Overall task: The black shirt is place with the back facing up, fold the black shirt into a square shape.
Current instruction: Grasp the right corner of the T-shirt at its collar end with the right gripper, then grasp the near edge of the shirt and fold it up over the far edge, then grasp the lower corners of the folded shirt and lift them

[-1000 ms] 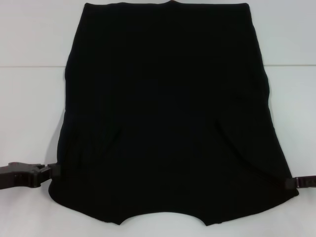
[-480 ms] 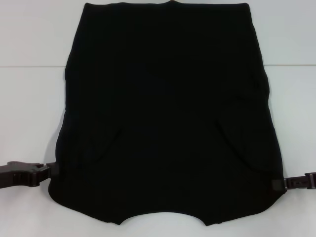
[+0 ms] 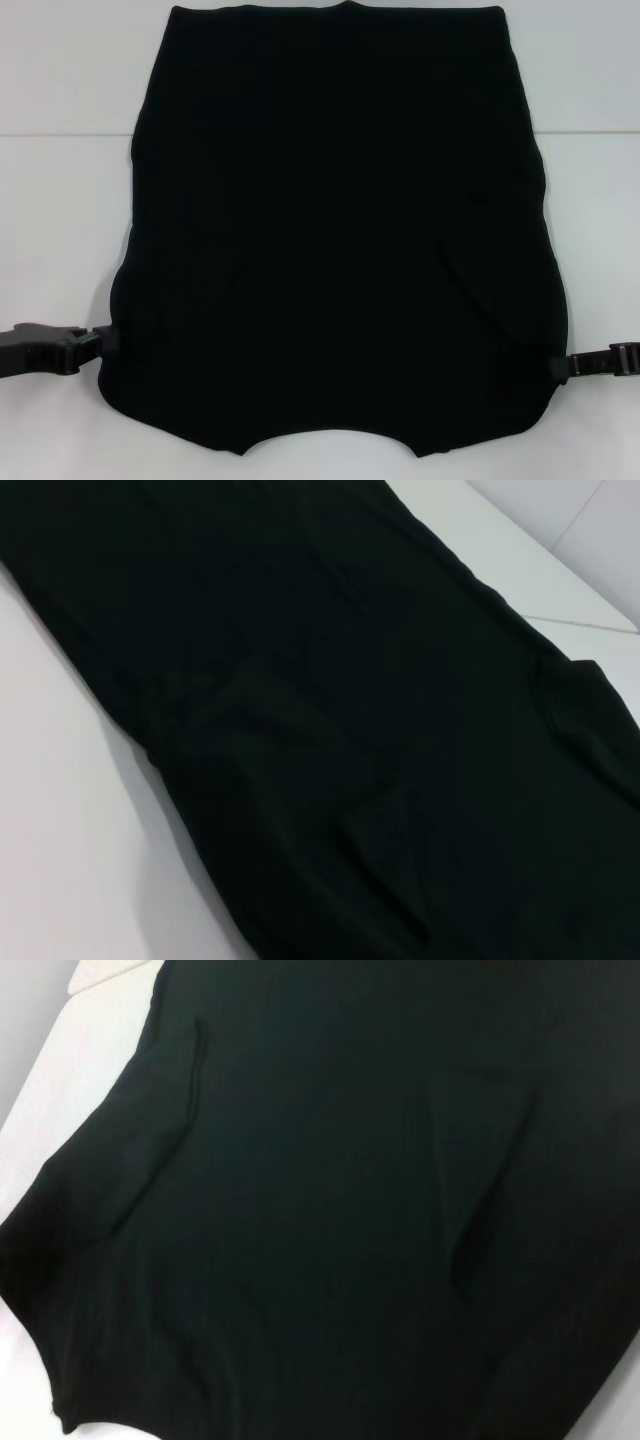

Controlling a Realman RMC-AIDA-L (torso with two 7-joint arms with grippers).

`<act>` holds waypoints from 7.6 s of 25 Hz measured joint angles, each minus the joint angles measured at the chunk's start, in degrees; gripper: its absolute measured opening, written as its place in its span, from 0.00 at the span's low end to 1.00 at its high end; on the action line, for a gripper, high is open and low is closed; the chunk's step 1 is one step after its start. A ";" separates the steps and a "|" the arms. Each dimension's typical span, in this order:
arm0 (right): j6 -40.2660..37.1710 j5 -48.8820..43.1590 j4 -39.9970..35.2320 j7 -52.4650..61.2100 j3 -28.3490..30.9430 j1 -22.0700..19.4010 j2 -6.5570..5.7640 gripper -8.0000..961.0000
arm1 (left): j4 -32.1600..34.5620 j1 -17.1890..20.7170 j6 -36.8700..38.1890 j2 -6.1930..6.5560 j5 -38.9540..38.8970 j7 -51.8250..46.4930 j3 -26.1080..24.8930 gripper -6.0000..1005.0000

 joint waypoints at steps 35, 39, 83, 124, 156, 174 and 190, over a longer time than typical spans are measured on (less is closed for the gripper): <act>-8.56 0.26 -0.78 -12.55 15.15 -10.88 -2.89 0.08 | 0.08 5.52 17.21 0.19 -2.58 -7.96 -10.76 0.02; -10.44 0.14 -0.77 -13.58 15.32 -12.90 -3.45 0.08 | -0.15 6.95 20.51 -0.43 -2.46 -7.97 -10.83 0.02; 43.09 0.64 12.94 -16.45 22.12 18.68 0.15 0.12 | -27.29 -24.95 -38.42 5.28 -12.62 -0.50 -11.41 0.03; 53.10 11.80 9.79 -25.19 20.48 16.75 7.50 0.42 | -31.99 -24.31 -48.25 1.06 -15.84 9.10 -10.22 0.07; 30.35 17.82 8.27 -24.87 20.66 8.89 3.62 0.83 | -18.28 -14.33 -28.25 1.14 -15.76 2.66 -1.82 0.75; 19.42 17.93 8.21 -24.33 21.03 4.54 1.66 0.83 | -11.09 -5.34 -17.93 -1.10 -11.82 12.09 9.50 0.90; 20.02 18.44 8.22 -24.31 21.03 4.65 1.82 0.83 | -11.25 -5.94 -29.27 -2.62 -11.50 12.51 16.70 0.81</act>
